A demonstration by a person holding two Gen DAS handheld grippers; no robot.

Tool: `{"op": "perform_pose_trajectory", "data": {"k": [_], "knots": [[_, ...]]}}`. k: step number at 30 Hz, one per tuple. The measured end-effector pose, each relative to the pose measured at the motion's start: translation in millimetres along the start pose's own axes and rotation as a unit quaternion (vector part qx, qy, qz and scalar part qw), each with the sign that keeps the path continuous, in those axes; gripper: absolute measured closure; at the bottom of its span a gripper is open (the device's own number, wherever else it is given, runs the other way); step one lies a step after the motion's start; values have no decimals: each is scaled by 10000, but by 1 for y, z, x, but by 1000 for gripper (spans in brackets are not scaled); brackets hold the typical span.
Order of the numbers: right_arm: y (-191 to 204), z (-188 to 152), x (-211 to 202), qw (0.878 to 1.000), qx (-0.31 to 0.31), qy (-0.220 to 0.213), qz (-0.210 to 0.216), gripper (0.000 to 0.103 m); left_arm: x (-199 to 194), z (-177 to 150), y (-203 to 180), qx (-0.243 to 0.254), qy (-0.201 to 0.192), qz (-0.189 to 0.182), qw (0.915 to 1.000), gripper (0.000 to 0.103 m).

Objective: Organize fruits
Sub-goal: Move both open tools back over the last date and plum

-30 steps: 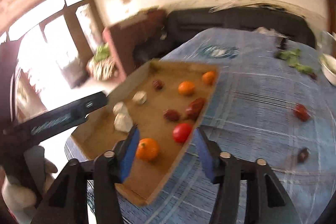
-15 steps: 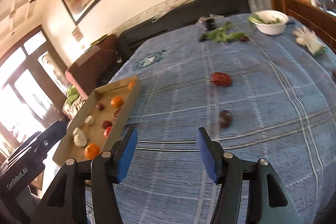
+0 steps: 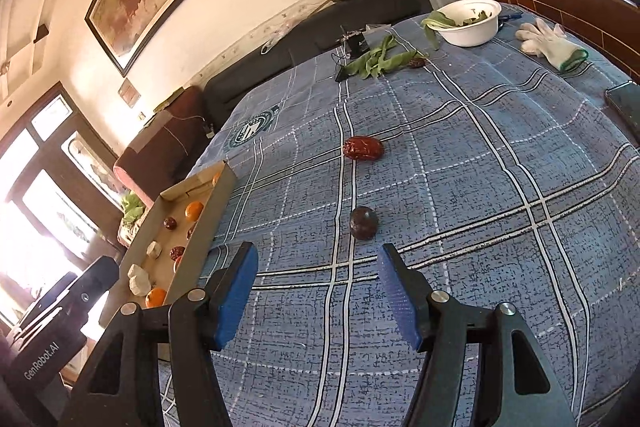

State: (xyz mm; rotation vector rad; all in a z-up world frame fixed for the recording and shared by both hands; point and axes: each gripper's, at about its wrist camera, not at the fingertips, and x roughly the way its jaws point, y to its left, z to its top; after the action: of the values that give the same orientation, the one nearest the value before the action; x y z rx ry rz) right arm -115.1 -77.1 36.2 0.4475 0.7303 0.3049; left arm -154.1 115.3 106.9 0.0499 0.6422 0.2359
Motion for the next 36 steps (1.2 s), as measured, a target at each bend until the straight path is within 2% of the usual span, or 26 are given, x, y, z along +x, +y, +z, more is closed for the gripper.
{"op": "perform_pose_trajectory", "data": {"k": [6,11,15,17,21,23,26,27,30,32,36], "knots": [[0,-1,2,10000,-18,62,-33,36,7,-2,2,-34,95,-70,9999,11],[-11,14,-4,9999,-7,103,-79,36,12,-3,8,-133,187,-333,9992,11],[-27,36,-10,9979,-264,108,-576,34,21,-8,8,-229,290,-589,9976,11],[-31,49,0,9956,-469,257,-766,34,24,-11,4,-244,328,-755,9963,11],[-23,72,43,9895,-1016,604,-829,35,28,-14,-4,-138,406,-916,9949,11],[-15,83,76,9847,-1326,822,-777,41,30,-15,-5,-122,465,-959,9942,11],[-9,92,109,9795,-1662,828,-783,43,34,-16,-2,-117,545,-927,9941,11],[-6,93,123,9753,-1798,878,-935,43,36,-16,-1,-124,577,-926,9940,11],[-4,94,145,9720,-1874,1014,-991,43,40,-16,0,-131,644,-935,9934,11],[-5,94,151,9693,-1922,1094,-1075,60,44,-15,-3,-114,676,-945,9932,11],[-18,96,130,9727,-1669,998,-1268,60,51,-11,-15,-40,755,-1179,9901,11]]}}
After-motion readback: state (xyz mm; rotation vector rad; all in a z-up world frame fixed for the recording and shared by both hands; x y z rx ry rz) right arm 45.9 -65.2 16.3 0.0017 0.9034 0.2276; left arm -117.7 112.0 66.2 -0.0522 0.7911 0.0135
